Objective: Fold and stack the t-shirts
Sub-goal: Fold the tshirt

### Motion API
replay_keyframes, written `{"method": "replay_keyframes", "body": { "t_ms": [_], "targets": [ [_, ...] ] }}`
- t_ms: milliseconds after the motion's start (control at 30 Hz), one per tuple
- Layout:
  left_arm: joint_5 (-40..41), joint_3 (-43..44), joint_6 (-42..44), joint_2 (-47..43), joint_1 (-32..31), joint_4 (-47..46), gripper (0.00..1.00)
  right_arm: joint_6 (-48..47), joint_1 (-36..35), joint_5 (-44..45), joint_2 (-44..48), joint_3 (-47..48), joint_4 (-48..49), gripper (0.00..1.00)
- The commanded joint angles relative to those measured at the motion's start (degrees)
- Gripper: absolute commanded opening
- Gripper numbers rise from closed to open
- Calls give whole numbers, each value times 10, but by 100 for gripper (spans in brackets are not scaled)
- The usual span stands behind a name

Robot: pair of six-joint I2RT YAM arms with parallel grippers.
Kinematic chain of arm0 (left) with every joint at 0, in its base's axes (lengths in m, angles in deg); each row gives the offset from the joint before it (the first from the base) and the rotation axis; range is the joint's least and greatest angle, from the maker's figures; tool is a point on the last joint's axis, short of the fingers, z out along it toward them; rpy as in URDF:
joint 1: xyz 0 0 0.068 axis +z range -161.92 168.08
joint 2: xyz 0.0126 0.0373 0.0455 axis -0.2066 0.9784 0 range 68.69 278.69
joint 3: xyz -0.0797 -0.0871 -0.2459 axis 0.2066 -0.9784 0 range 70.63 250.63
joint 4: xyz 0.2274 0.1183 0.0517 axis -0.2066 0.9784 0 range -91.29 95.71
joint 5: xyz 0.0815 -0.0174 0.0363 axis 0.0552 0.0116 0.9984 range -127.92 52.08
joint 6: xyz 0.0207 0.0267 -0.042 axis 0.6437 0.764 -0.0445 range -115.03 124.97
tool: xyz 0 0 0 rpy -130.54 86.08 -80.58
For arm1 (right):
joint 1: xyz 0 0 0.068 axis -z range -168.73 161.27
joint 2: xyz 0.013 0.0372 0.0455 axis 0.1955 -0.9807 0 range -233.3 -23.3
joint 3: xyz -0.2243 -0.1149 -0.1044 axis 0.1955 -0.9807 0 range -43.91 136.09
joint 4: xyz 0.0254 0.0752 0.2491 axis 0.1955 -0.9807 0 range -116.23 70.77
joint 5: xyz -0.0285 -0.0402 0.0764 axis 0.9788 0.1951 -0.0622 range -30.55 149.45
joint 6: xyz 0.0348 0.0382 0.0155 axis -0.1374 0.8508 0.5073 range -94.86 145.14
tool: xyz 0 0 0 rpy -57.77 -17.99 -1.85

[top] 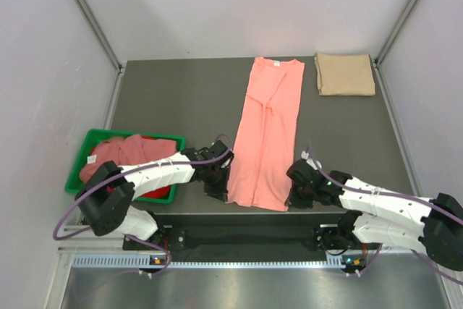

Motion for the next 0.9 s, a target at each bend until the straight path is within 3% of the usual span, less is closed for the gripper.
{"method": "replay_keyframes", "body": {
  "t_ms": [0,167,433,667,867],
  "targets": [
    [49,26,-56,-32,-45,34,0,-10,-9,24,36,23,-63,0],
    [88,43,-89,-10,-100,61,0,-17,-9,30,64,16,-93,0],
    [92,71,-76,2,-108,57,0,-65,-9,53,93,49,-110,0],
    [104,163,-28,73,-56,83,0,-165,11,79,9,121,-95,0],
    [106,255,19,146,2,104,0,-262,87,55,-89,170,-58,0]
  ]
}}
